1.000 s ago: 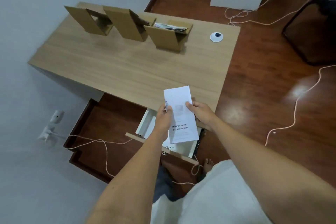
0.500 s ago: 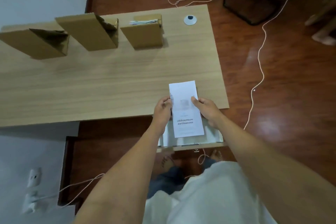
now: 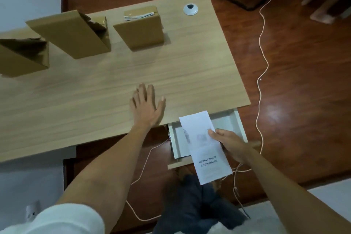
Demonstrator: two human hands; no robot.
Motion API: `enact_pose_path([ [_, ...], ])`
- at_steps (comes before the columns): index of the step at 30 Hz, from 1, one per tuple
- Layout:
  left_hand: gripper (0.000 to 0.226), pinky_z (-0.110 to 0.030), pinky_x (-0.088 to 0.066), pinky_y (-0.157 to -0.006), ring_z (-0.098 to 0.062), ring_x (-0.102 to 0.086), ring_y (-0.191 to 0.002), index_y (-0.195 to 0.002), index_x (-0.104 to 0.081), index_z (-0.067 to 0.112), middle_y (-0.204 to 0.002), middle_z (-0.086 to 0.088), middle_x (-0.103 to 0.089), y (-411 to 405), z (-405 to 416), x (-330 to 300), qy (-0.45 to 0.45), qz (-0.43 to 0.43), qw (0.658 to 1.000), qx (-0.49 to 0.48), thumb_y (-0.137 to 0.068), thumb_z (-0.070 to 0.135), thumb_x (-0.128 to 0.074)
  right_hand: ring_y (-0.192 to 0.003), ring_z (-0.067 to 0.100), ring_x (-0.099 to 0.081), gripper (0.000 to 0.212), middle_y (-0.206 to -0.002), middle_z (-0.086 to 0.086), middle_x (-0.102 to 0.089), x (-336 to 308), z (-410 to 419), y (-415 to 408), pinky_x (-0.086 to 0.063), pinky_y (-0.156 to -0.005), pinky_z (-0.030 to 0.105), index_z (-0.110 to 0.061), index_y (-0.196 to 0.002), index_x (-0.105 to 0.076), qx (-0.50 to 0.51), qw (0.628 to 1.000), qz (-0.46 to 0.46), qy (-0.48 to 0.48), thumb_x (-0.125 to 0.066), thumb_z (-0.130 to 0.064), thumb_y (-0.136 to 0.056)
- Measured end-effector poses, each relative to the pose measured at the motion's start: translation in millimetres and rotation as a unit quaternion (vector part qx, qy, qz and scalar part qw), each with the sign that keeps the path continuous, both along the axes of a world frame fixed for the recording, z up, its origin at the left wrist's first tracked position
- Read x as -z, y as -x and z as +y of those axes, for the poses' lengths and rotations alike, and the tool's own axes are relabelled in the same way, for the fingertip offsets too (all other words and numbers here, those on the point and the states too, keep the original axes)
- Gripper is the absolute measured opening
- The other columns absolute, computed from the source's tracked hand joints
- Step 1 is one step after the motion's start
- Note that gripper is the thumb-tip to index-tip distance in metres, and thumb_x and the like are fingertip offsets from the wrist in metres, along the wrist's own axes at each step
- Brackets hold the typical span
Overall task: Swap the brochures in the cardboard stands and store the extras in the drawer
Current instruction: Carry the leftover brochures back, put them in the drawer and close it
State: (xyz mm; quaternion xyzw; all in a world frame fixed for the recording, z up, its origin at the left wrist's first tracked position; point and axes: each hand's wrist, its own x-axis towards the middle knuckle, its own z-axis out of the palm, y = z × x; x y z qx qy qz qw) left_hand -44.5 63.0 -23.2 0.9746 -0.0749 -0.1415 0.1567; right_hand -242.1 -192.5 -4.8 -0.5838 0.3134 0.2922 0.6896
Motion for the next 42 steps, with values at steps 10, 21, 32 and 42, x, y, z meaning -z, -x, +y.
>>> enact_pose_path([
  [10,0.085,-0.056,0.009,-0.13,-0.026,0.012,-0.164,-0.169,-0.01,0.031,-0.178,-0.001,0.006,-1,10,18,-0.046,-0.045,0.997,0.036,-0.098,0.076,-0.024,-0.094,0.028,-0.077,0.037,-0.103,0.008,-0.08,2,11,12,-0.06,-0.077,0.038,-0.009,-0.103,-0.074,0.008,0.999,-0.003,0.049,-0.061,-0.043,-0.098],
  [21,0.083,-0.053,0.007,-0.131,-0.02,0.008,-0.164,-0.167,-0.018,0.034,-0.178,0.003,-0.001,-4,10,24,-0.044,-0.079,0.996,0.022,-0.096,0.075,-0.029,-0.093,0.034,-0.076,0.038,-0.099,0.014,-0.079,25,9,-24,-0.062,-0.081,0.045,-0.005,-0.1,-0.074,0.031,0.99,0.015,0.139,-0.061,-0.041,-0.099],
  [32,0.077,-0.051,0.004,-0.131,-0.014,0.003,-0.164,-0.165,-0.022,0.039,-0.178,0.008,-0.006,-8,12,35,-0.002,-0.107,0.994,0.001,-0.097,0.07,-0.038,-0.093,0.014,-0.057,0.032,-0.108,0.008,-0.069,70,28,-70,-0.045,-0.072,0.02,-0.002,-0.115,-0.071,0.064,0.975,0.003,0.214,-0.058,-0.029,-0.102],
  [42,0.075,-0.033,0.012,-0.126,-0.015,-0.007,-0.164,-0.162,-0.027,0.04,-0.176,0.008,-0.015,-10,15,43,0.001,-0.155,0.988,-0.006,-0.095,0.069,-0.045,-0.103,0.025,-0.061,0.026,-0.106,0.009,-0.067,79,50,-71,-0.04,-0.084,0.022,-0.008,-0.121,-0.061,-0.09,0.954,0.034,0.282,-0.061,-0.022,-0.099],
])
